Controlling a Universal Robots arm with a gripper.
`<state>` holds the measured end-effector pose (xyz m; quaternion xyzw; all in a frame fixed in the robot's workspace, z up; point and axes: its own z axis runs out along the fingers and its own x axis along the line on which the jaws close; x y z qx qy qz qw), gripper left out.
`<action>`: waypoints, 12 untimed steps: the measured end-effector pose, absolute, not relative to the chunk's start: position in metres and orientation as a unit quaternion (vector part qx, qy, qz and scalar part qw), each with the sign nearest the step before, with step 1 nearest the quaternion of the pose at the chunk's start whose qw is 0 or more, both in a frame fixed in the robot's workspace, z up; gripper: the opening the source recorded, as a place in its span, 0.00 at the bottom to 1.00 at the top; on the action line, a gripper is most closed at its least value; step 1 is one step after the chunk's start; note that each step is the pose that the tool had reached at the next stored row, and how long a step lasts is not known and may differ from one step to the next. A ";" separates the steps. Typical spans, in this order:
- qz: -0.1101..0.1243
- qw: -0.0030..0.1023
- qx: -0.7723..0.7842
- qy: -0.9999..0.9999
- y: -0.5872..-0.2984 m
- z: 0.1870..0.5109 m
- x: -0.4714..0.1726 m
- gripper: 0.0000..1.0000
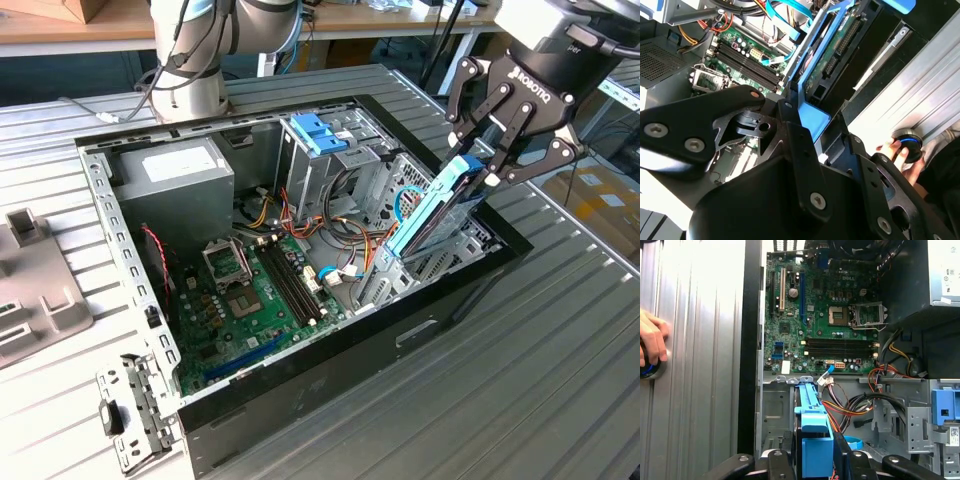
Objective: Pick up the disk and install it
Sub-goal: 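Insert the disk into the insertion slot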
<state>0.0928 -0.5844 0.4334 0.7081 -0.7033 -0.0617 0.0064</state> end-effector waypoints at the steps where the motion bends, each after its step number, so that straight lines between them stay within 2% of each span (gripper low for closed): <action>1: -0.062 0.006 0.708 -0.703 -0.584 0.433 0.093 0.44; 12: -0.062 0.006 0.708 -0.703 -0.584 0.438 0.093 0.44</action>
